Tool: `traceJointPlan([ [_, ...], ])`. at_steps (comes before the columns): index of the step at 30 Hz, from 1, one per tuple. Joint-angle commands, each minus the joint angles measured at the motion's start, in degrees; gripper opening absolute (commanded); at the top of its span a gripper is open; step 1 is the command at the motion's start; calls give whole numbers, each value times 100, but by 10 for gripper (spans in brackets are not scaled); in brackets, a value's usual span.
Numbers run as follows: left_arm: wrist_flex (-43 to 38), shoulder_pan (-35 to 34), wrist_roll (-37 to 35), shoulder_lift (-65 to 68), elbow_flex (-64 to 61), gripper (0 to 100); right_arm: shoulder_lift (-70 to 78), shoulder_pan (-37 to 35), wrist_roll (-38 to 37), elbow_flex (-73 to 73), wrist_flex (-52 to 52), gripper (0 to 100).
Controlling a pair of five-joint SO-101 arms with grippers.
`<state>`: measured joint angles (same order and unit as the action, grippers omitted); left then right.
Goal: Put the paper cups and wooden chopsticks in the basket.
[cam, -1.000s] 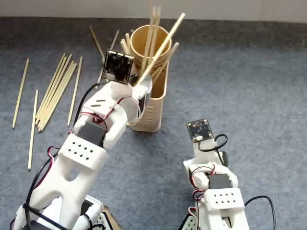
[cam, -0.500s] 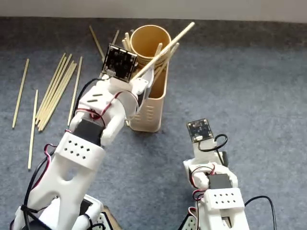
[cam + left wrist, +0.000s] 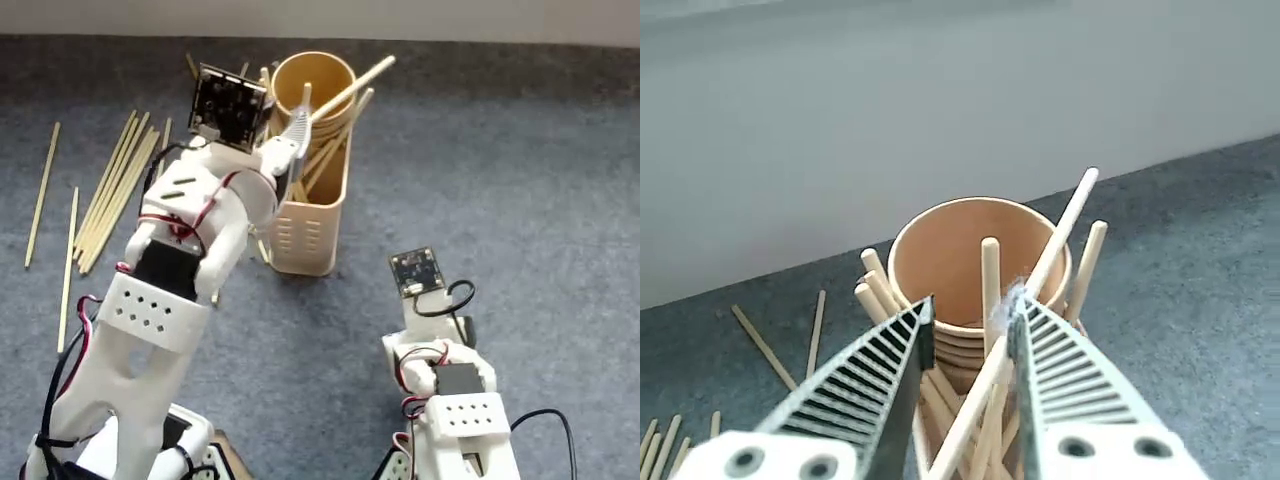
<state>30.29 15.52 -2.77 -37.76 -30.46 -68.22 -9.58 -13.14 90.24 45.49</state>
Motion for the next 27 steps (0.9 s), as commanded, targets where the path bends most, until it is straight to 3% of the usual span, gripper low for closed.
traceJointPlan([
  [1,-211,171,-9,409,259,146,-66,-57,-53,-145,-75,358],
  [10,-176,171,0,1692,541,146,-66,-57,-53,-145,-75,358],
  [27,229,136,18,998,629,151,-66,-57,-62,-145,-75,358],
])
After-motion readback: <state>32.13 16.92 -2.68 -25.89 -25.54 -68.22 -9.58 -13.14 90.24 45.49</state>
